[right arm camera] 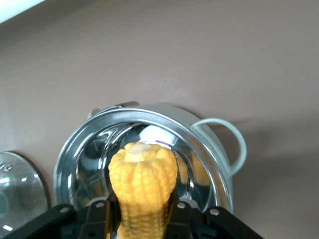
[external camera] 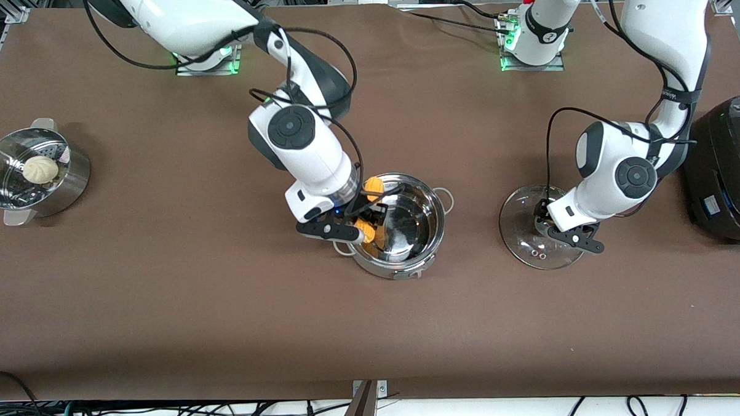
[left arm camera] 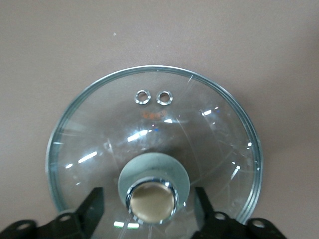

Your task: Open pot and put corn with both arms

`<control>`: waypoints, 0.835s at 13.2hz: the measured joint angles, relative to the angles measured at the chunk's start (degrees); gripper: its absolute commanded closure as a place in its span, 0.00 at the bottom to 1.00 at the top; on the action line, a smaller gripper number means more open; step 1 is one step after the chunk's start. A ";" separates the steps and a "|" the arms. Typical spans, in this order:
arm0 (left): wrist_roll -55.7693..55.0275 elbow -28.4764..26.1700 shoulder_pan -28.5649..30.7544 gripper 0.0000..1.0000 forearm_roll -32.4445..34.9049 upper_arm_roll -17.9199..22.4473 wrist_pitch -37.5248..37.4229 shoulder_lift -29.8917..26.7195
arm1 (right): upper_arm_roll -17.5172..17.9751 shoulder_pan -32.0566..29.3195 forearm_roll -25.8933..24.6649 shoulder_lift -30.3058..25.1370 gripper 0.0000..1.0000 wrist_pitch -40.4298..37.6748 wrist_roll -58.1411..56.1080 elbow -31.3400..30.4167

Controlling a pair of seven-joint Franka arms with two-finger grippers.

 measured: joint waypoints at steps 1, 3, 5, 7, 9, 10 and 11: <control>-0.03 0.67 0.03 0.00 0.00 0.00 -2.36 -1.47 | -0.42 0.71 0.00 1.01 1.00 1.06 0.00 0.17; -0.08 3.35 0.04 0.00 0.00 0.00 -9.89 -5.30 | -0.62 1.78 0.00 2.29 1.00 1.84 0.00 0.43; -0.36 7.63 0.04 0.00 -0.39 -0.01 -19.32 -9.13 | -0.65 2.53 0.00 2.68 1.00 1.89 0.01 0.45; -1.80 13.87 0.05 0.00 -1.74 -0.01 -29.84 -11.54 | -0.74 2.93 0.00 2.98 0.96 1.89 0.02 0.45; -4.57 20.60 0.06 0.00 -1.97 -0.10 -38.81 -12.16 | -0.83 2.94 0.00 3.57 0.57 2.05 0.03 0.45; -6.18 23.68 0.05 0.00 -1.98 -0.23 -42.51 -12.18 | -0.88 2.94 0.00 3.91 0.50 2.13 0.03 0.45; -7.77 26.55 0.05 0.00 -1.99 -0.41 -45.67 -12.21 | -0.91 2.94 0.00 4.22 0.37 2.22 0.03 0.45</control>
